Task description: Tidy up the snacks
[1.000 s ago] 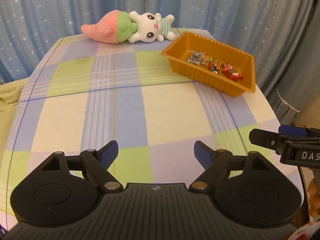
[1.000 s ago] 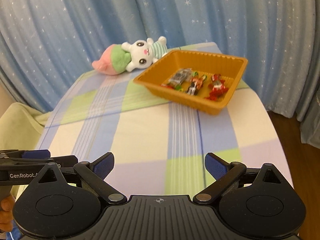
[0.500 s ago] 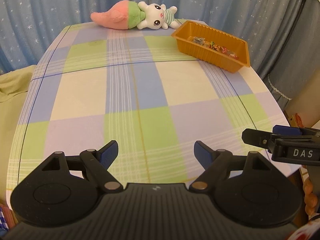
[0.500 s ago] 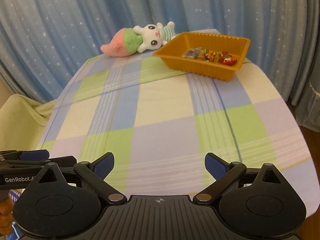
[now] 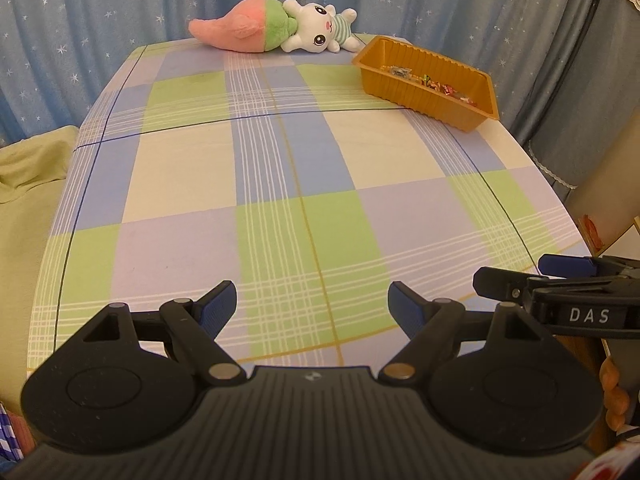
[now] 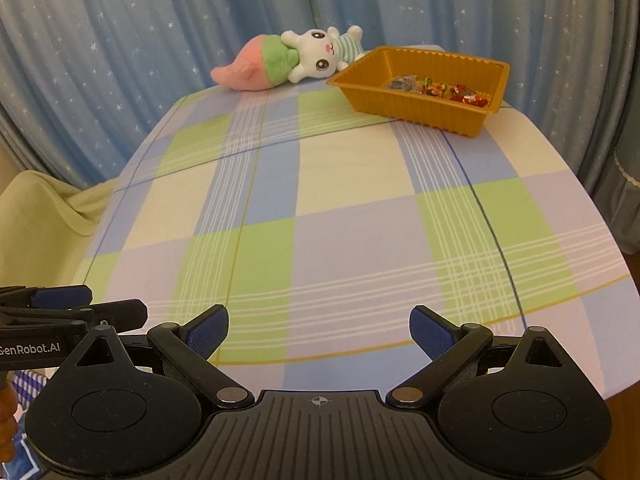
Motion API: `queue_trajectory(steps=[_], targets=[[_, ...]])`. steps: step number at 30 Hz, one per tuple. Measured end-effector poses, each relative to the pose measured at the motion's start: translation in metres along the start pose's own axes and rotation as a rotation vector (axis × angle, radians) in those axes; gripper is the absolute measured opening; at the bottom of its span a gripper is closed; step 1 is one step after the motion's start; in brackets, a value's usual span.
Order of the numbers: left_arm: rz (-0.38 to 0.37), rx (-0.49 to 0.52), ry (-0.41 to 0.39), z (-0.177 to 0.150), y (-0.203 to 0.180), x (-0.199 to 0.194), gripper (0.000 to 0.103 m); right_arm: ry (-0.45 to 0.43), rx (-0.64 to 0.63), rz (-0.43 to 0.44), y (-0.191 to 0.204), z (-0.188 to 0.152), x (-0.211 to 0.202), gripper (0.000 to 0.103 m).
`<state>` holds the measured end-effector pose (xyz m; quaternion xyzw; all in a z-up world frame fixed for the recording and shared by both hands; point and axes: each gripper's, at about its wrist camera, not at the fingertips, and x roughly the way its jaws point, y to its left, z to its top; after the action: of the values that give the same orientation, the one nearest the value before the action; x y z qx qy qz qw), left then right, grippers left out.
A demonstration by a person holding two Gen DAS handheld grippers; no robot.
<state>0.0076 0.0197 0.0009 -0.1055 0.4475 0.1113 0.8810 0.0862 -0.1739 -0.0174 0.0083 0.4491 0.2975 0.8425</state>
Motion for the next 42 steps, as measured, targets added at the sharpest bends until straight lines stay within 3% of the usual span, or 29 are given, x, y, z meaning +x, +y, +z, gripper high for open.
queue_trajectory(steps=[42], targets=[[-0.007,-0.021,0.012,-0.012,0.019,-0.004,0.082,0.021,-0.021,-0.004,0.021,-0.008,0.009,0.097]])
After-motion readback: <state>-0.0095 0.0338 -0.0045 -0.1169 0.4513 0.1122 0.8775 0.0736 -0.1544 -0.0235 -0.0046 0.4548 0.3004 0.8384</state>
